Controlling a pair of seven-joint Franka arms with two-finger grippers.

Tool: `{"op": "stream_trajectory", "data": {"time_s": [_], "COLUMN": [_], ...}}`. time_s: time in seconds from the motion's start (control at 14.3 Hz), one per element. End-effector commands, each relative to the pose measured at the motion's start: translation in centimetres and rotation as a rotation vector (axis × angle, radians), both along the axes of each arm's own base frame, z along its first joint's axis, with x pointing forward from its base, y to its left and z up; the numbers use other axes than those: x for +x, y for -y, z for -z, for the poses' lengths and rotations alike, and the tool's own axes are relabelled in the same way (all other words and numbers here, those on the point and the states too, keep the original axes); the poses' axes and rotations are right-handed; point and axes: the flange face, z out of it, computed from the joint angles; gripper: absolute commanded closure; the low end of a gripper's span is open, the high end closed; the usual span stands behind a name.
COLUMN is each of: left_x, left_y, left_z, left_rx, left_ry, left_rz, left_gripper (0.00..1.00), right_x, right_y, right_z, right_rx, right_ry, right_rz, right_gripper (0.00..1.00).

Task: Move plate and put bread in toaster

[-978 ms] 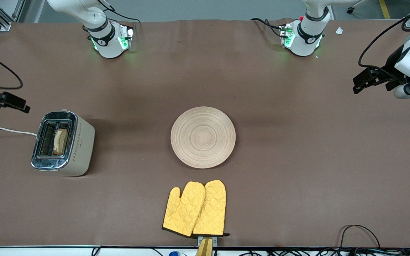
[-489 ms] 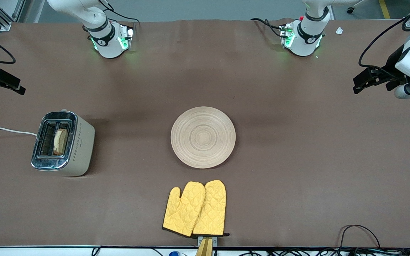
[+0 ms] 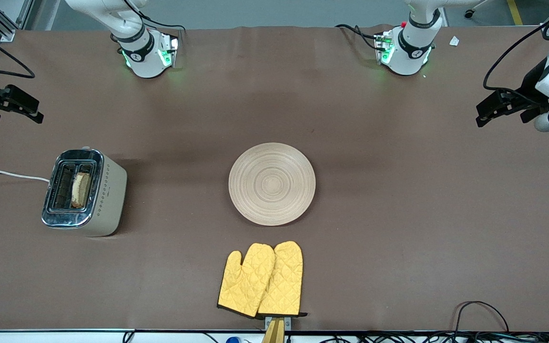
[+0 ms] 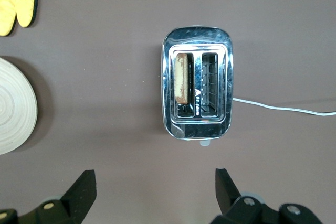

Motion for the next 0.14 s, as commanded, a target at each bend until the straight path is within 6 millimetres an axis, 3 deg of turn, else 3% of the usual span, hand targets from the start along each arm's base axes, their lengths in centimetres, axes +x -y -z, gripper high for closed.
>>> {"op": "stream_trajectory", "data": {"time_s": [0.0, 0.07], "left_x": [0.34, 0.28], "left_y": [-0.22, -0.14], "left_z": [-0.24, -0.2], "left_rx": [0.003, 0.003], "left_ry": [-0.006, -0.011], "left_rz": [0.011, 0.014], "left_gripper": [0.0, 0.0], "right_x": [-0.49, -0.51], "right_y": [0.76, 0.84], "right_z": [-0.75, -0.74], "right_rx": [-0.014, -0.014], "right_ry": [0.006, 0.004], "right_rz": [0.022, 0.027], "right_gripper": [0.0, 0.0]}}
